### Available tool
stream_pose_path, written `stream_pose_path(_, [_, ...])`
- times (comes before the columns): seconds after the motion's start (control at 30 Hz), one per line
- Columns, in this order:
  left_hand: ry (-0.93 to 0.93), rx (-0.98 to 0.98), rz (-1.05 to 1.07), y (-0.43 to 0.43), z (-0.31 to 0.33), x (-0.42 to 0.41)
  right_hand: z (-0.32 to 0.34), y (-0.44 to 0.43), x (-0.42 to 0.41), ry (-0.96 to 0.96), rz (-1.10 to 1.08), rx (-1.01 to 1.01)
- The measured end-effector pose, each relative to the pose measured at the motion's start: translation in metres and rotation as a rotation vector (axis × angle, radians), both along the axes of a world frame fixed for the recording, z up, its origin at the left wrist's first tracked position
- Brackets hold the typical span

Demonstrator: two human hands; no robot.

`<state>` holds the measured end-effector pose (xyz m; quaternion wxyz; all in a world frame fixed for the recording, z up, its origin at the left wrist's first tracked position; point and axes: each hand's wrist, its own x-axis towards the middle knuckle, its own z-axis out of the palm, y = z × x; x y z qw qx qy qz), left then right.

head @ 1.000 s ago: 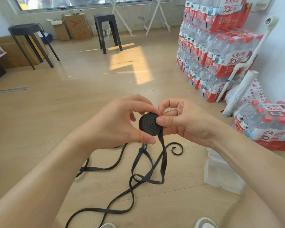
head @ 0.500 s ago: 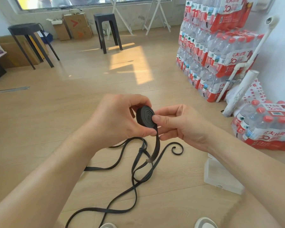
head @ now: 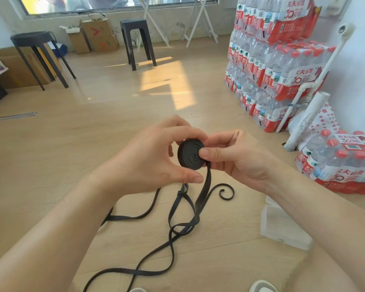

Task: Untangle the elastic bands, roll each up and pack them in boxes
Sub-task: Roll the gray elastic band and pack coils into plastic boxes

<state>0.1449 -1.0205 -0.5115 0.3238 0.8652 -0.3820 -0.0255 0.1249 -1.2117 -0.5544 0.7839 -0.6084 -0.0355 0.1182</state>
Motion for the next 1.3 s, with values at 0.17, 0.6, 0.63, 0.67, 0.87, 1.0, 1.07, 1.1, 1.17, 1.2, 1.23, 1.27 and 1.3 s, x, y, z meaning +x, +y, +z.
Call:
stream_pose_path(0.17, [-0.087, 0.016, 0.002, 0.001, 0.0, 0.001, -0.002, -0.001, -0.001, 0.022, 0.02, -0.014])
stream_pose_path(0.6, [-0.301, -0.041, 0.12, -0.003, -0.011, 0.005, -0.003, 0.002, -0.001, 0.064, -0.003, 0.029])
stream_pose_path(0.63, [-0.297, -0.037, 0.122, -0.004, -0.012, 0.004, -0.003, 0.002, -0.001, 0.058, -0.002, 0.031])
stream_pose_path(0.67, [-0.295, -0.035, 0.123, -0.004, -0.013, 0.004, -0.003, 0.002, -0.001, 0.05, -0.005, 0.027])
stream_pose_path(0.87, [-0.318, -0.022, 0.125, -0.007, -0.015, 0.003, -0.005, 0.004, -0.002, 0.03, -0.014, 0.026])
stream_pose_path(1.0, [-0.301, -0.053, 0.122, -0.008, -0.014, 0.001, -0.001, 0.003, -0.003, 0.054, -0.004, 0.071])
stream_pose_path(1.07, [-0.278, -0.076, 0.124, -0.01, -0.013, -0.001, -0.001, 0.003, -0.003, 0.068, 0.003, 0.104])
stream_pose_path(1.1, [-0.264, -0.09, 0.127, -0.01, -0.012, -0.002, -0.001, 0.003, -0.003, 0.075, 0.012, 0.121])
stream_pose_path(1.17, [-0.242, -0.106, 0.132, -0.011, -0.012, -0.003, -0.001, 0.002, -0.003, 0.079, 0.035, 0.138])
stream_pose_path(1.2, [-0.229, -0.107, 0.135, -0.011, -0.012, -0.004, 0.0, 0.002, -0.003, 0.076, 0.049, 0.135])
stream_pose_path(1.23, [-0.205, -0.103, 0.139, -0.012, -0.013, -0.005, -0.001, 0.001, -0.003, 0.068, 0.062, 0.126])
stream_pose_path(1.27, [-0.17, -0.1, 0.144, -0.013, -0.014, -0.006, -0.001, 0.0, -0.002, 0.056, 0.073, 0.117])
stream_pose_path(1.3, [-0.131, -0.099, 0.141, -0.013, -0.014, -0.007, -0.001, 0.0, -0.002, 0.04, 0.083, 0.11])
